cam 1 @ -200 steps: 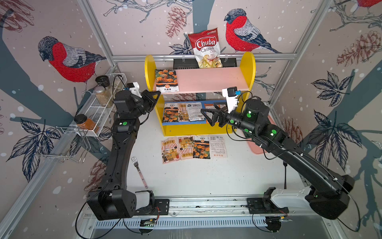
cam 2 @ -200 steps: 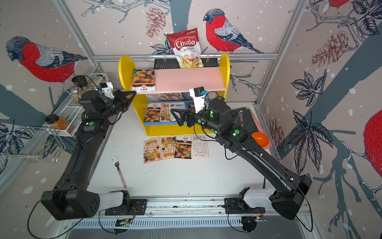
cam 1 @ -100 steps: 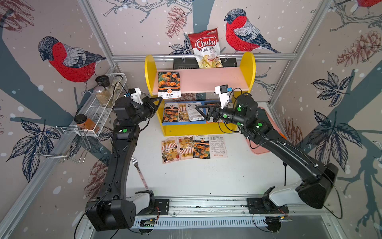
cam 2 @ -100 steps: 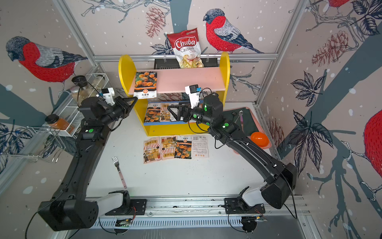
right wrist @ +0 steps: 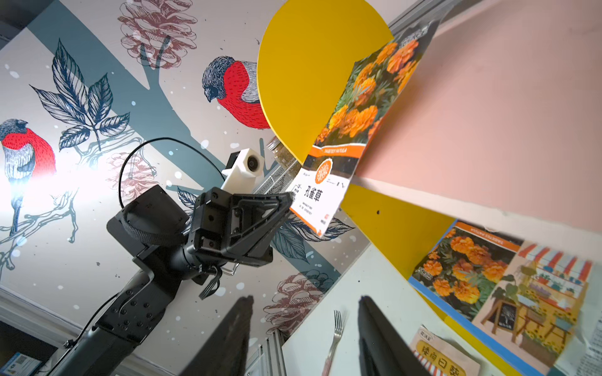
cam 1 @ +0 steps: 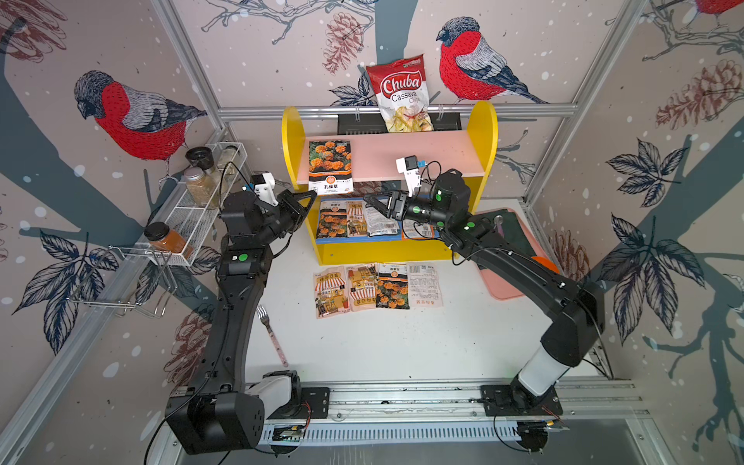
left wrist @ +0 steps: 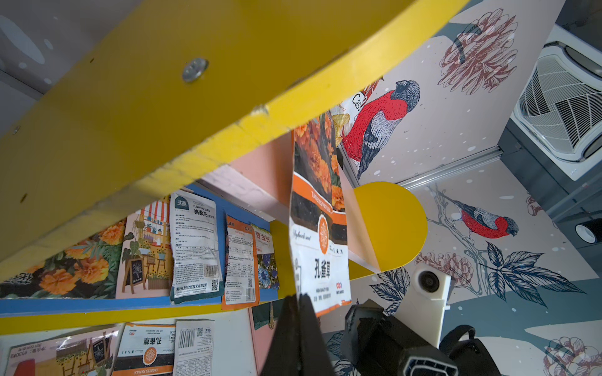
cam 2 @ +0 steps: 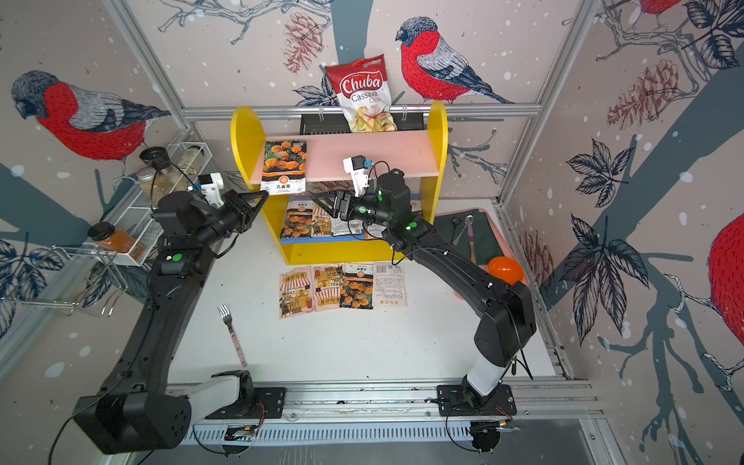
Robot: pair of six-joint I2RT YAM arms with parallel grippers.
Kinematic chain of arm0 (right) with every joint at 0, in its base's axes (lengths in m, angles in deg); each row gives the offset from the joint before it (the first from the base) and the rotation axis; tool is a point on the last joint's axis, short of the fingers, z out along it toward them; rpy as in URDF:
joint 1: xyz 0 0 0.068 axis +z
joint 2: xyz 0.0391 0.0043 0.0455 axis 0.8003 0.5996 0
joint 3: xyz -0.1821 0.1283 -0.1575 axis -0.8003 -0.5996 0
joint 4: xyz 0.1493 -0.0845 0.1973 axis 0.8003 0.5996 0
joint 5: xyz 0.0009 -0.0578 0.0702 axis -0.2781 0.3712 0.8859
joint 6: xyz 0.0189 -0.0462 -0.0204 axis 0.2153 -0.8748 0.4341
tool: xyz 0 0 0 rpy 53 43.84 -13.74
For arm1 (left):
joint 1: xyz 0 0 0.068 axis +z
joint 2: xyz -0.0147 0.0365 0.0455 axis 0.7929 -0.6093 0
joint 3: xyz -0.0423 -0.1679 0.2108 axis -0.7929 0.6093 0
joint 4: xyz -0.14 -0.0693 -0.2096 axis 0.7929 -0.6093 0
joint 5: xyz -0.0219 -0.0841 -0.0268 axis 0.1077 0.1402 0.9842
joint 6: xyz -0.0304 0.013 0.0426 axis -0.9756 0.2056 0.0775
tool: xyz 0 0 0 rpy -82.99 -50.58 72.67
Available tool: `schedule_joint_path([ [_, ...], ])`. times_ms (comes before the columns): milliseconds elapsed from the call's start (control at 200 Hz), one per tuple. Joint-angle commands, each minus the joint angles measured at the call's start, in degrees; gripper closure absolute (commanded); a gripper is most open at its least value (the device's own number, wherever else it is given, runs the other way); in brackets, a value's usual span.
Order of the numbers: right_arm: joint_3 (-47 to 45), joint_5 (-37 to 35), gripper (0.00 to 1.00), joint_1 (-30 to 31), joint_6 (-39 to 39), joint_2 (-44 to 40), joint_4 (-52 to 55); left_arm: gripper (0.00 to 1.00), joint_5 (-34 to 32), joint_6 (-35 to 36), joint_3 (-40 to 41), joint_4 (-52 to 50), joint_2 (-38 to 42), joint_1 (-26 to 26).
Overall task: Take the seed bag off the shelf
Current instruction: Pick up the seed packet from the shelf.
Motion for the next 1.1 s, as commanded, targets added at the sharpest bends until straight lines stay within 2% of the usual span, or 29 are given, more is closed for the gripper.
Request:
schedule_joint_path([
  [0, 2.81, 2.03, 0.46, 0.13, 2.74, 2.65, -3.43, 1.00, 1.16, 0.51, 0.20, 2.99, 0.42, 0.17],
  [335, 14.26, 2.96, 0.51, 0.36, 5.03, 12.14, -1.80, 1.00, 1.28, 0.69, 0.34, 2.78, 0.57, 0.17],
  [540, 18.40, 3.61, 0.59, 0.56, 6.24, 15.93, -1.52, 1.00, 1.38, 0.82, 0.60, 2.91, 0.69, 0.13],
  [860, 18.44, 2.82, 0.71, 0.74, 5.13, 15.75, -0.51, 1.00, 1.36, 1.13, 1.11, 2.89, 1.13, 0.14],
  [1096, 16.71, 2.33, 0.85, 0.67, 4.65, 14.58, -0.78, 1.00, 2.20, 0.96, 1.71, 3.68, 1.73, 0.12],
])
